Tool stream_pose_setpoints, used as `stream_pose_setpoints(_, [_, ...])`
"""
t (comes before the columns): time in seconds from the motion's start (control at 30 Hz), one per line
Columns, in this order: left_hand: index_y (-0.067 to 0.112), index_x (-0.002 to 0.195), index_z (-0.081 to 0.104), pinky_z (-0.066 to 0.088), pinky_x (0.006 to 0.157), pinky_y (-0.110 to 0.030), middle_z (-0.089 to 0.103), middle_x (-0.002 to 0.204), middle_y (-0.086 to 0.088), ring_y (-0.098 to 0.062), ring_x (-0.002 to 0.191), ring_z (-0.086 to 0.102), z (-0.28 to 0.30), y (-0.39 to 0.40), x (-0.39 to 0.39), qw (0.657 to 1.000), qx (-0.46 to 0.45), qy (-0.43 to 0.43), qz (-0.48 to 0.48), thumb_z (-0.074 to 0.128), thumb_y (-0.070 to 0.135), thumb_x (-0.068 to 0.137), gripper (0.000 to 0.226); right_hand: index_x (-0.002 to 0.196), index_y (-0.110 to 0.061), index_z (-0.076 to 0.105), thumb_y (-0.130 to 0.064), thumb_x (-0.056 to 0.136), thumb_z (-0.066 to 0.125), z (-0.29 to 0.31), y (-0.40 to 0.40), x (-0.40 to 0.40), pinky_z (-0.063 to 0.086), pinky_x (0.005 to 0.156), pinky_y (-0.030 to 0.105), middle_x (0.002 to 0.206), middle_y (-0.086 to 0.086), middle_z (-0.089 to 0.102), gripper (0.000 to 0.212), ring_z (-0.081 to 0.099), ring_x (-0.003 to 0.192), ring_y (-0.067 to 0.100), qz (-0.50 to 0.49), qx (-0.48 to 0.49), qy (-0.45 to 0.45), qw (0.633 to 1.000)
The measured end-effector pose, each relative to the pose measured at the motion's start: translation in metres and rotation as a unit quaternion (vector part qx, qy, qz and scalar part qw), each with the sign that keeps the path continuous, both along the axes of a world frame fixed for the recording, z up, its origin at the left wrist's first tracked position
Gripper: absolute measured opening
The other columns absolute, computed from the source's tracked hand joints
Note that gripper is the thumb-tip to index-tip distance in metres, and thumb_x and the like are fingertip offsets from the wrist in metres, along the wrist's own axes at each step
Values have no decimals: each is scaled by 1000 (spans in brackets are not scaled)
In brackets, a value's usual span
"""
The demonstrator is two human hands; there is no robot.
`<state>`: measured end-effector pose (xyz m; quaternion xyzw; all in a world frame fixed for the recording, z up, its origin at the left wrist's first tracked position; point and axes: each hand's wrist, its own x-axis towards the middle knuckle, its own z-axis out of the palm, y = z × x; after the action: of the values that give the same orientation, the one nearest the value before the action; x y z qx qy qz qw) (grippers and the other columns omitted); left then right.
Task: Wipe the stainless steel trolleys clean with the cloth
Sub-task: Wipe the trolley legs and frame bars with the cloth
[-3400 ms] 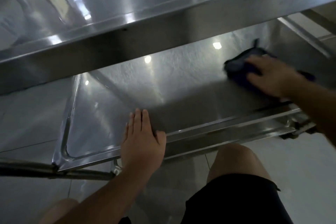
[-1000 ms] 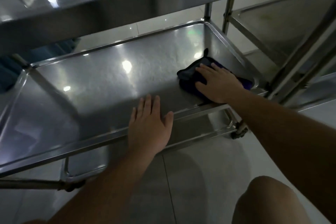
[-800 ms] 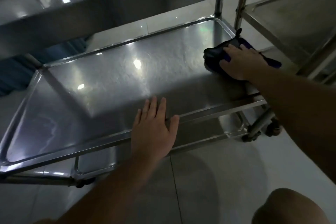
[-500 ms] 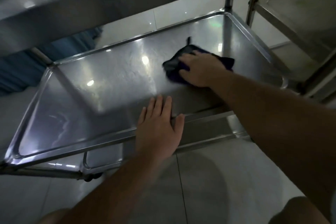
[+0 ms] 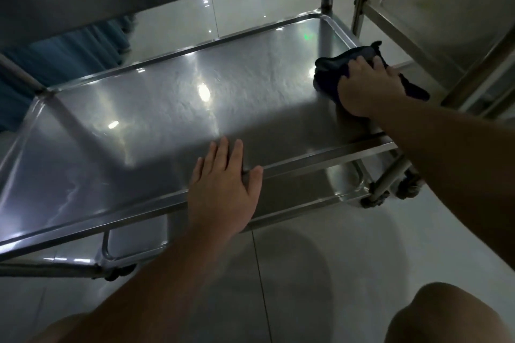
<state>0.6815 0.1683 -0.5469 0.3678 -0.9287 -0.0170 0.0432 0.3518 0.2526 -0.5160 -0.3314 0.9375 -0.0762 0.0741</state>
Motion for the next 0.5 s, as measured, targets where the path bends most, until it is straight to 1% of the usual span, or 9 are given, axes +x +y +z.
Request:
stream_pose_setpoints(0.1, [26, 168, 19, 9, 131, -45, 16, 176, -4, -22, 163, 9, 1, 1, -1, 1000, 10, -6, 0, -2, 71, 101, 83, 165, -13, 15, -41, 109, 22, 0, 26, 19, 7, 128, 54, 174, 5, 8, 63, 3, 160, 35, -34, 6, -25, 999])
stream_pose_setpoints(0.13, [26, 168, 17, 8, 131, -45, 13, 177, -4, -22, 163, 6, 1, 1, -1, 1000, 15, -7, 2, 0, 70, 102, 81, 165, -12, 14, -41, 110, 22, -1, 36, 26, 8, 128, 53, 174, 6, 8, 63, 3, 159, 36, -33, 11, -22, 999])
stream_pose_setpoints(0.2, [26, 169, 14, 6, 132, -46, 10, 177, -5, -22, 163, 3, 1, 3, -1, 1000, 17, -12, 1, 1, 68, 103, 79, 164, -10, 18, -42, 110, 23, -4, 54, 43, 15, 126, 53, 174, 10, 13, 63, 9, 159, 36, -9, 16, -5, 1000])
stream_pose_setpoints(0.27, [24, 169, 13, 6, 132, -47, 8, 177, -7, -23, 163, 2, 3, 3, -1, 1000, 15, -18, -2, 1, 67, 104, 79, 162, -10, 27, -47, 110, 24, -7, 69, 67, 25, 122, 54, 171, 10, 23, 64, 20, 157, 36, 10, -3, 21, 1000])
stream_pose_setpoints(0.3, [24, 169, 13, 6, 132, -47, 8, 177, -7, -23, 163, 3, 4, 4, -1, 1000, 15, -20, -2, 1, 66, 104, 79, 160, -12, 33, -53, 108, 24, -8, 76, 80, 28, 120, 53, 169, 9, 30, 67, 26, 155, 35, 14, -16, 39, 999])
stream_pose_setpoints(0.4, [23, 169, 12, 6, 132, -48, 8, 177, -7, -24, 163, 2, 6, 4, -2, 999, 22, -26, 2, 2, 65, 103, 79, 154, -17, 46, -77, 99, 23, -11, 89, 113, 33, 118, 50, 159, 6, 47, 84, 41, 147, 33, 55, -44, 84, 994])
stream_pose_setpoints(0.43, [23, 169, 10, 6, 132, -48, 6, 177, -7, -24, 163, 1, 6, 4, -2, 999, 24, -28, 1, 1, 65, 103, 79, 152, -19, 48, -81, 97, 26, -14, 92, 120, 33, 117, 50, 157, 5, 51, 86, 44, 144, 32, 70, -51, 94, 992])
stream_pose_setpoints(0.5, [23, 170, 7, 6, 132, -49, 3, 177, -7, -24, 163, -2, 6, 4, -3, 999, 31, -32, 0, 0, 66, 104, 79, 146, -19, 55, -78, 96, 33, -20, 93, 131, 36, 115, 50, 148, 4, 60, 81, 50, 137, 31, 83, -79, 110, 987])
